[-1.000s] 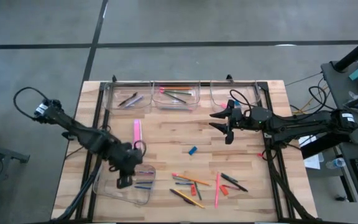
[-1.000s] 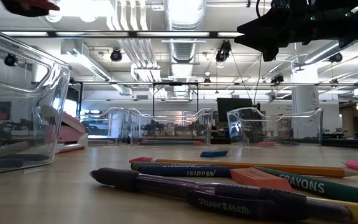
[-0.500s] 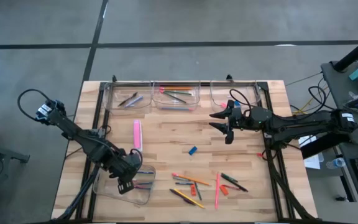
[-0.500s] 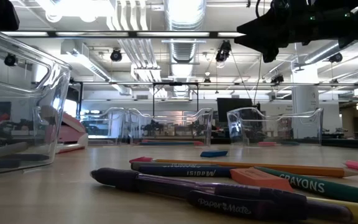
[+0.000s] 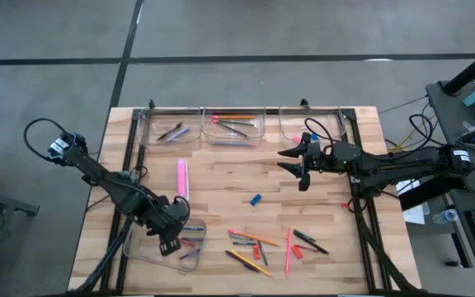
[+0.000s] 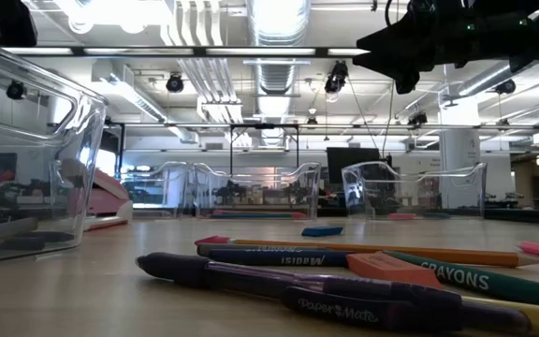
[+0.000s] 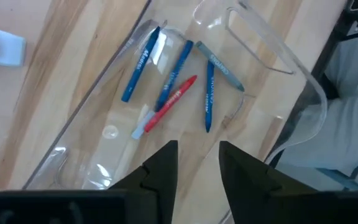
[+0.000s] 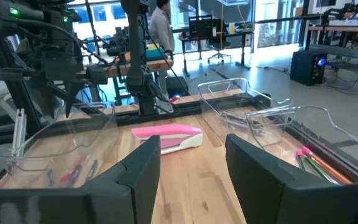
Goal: Sort crayons/erasers/pens/pencils in bins
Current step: Put the blue eraser into the top right transparent bin
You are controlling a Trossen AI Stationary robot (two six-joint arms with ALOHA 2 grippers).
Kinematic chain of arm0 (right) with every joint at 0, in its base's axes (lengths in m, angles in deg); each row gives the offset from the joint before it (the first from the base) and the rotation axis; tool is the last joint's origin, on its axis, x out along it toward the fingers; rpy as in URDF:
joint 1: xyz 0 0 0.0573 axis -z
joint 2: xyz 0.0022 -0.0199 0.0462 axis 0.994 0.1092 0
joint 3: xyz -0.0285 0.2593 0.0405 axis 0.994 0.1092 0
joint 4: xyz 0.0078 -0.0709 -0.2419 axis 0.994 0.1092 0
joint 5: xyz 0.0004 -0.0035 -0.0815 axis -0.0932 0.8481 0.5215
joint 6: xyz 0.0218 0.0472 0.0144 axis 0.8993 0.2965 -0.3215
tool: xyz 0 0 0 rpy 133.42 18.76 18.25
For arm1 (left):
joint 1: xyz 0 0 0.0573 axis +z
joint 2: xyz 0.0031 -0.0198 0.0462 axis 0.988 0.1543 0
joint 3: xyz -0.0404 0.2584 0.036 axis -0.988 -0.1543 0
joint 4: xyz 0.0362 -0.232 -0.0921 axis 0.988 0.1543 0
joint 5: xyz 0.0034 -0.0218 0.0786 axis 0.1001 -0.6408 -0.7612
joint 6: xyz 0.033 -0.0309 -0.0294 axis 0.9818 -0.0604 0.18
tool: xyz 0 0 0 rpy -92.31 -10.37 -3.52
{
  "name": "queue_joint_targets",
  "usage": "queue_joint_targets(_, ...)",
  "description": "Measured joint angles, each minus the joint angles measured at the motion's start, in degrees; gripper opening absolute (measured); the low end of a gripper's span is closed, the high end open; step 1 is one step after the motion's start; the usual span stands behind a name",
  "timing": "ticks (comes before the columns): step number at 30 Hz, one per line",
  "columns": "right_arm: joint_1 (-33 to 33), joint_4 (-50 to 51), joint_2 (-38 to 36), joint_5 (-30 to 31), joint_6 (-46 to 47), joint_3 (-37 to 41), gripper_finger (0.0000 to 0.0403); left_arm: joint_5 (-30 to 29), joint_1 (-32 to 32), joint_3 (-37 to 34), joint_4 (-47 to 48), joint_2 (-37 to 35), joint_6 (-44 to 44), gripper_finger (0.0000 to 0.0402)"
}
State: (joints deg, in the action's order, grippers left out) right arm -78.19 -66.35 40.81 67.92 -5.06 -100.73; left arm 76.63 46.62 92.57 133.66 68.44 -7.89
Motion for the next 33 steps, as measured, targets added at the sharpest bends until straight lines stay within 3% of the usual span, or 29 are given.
queue_joint_targets(8,-0.02,0.0,-0.02,0.0,-0.02,0.0,0.0171,0.0,0.0,0.0,-6.52,0.0,0.01,0.0102)
queue_joint_targets(18,0.0,0.0,-0.02,0.0,0.04,0.0,0.0171,-0.34,0.0,0.0,-21.14,0.0,1.19,0.0102)
queue_joint_targets(23,-0.02,0.0,-0.02,0.0,0.27,0.0,0.0171,-6.43,0.0,0.0,-31.28,0.31,13.67,0.0102)
queue_joint_targets(29,-0.01,0.02,-0.02,0.0,0.42,0.0,0.0171,-12.84,0.37,0.0,-44.6,0.48,43.38,0.0103)
queue_joint_targets(33,-0.01,0.01,-0.02,0.0,0.42,0.0,0.0171,-21.14,1.58,0.0,-53.56,0.48,59.17,0.0103)
